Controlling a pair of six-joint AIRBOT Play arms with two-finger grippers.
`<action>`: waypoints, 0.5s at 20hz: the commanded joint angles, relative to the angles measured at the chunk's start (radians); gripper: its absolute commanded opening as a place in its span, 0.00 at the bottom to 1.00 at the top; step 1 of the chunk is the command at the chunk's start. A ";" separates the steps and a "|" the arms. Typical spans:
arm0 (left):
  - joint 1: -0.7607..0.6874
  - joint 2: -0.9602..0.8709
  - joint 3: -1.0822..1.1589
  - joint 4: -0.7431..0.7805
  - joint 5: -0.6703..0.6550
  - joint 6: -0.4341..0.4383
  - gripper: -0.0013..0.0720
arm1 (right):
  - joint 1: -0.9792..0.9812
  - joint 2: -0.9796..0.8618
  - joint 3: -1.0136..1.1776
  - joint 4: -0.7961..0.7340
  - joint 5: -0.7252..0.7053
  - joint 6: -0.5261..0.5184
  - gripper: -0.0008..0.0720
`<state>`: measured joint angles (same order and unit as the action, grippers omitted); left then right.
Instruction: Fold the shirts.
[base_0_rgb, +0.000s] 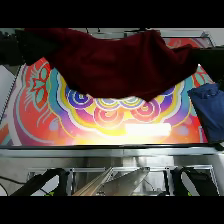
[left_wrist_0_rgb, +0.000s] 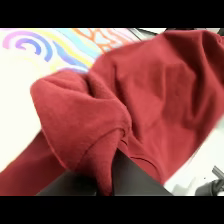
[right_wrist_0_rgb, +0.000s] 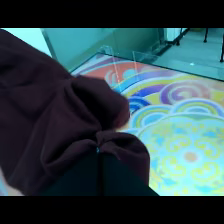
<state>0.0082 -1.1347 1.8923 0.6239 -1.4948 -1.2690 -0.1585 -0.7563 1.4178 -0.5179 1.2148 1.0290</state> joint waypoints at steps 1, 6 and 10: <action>-0.025 0.092 -0.166 0.008 -0.006 -0.008 0.05 | 0.001 0.005 0.016 -0.002 0.103 0.056 0.04; -0.080 0.122 -0.573 0.014 -0.006 -0.005 0.05 | 0.067 -0.077 -0.229 -0.002 0.182 0.101 0.04; -0.103 0.074 -0.834 0.014 -0.004 0.051 0.04 | 0.153 -0.115 -0.581 -0.002 0.056 0.062 0.04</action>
<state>-0.0761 -1.0386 1.2385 0.6395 -1.4963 -1.2572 -0.0578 -0.8444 1.0500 -0.5228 1.3361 1.1145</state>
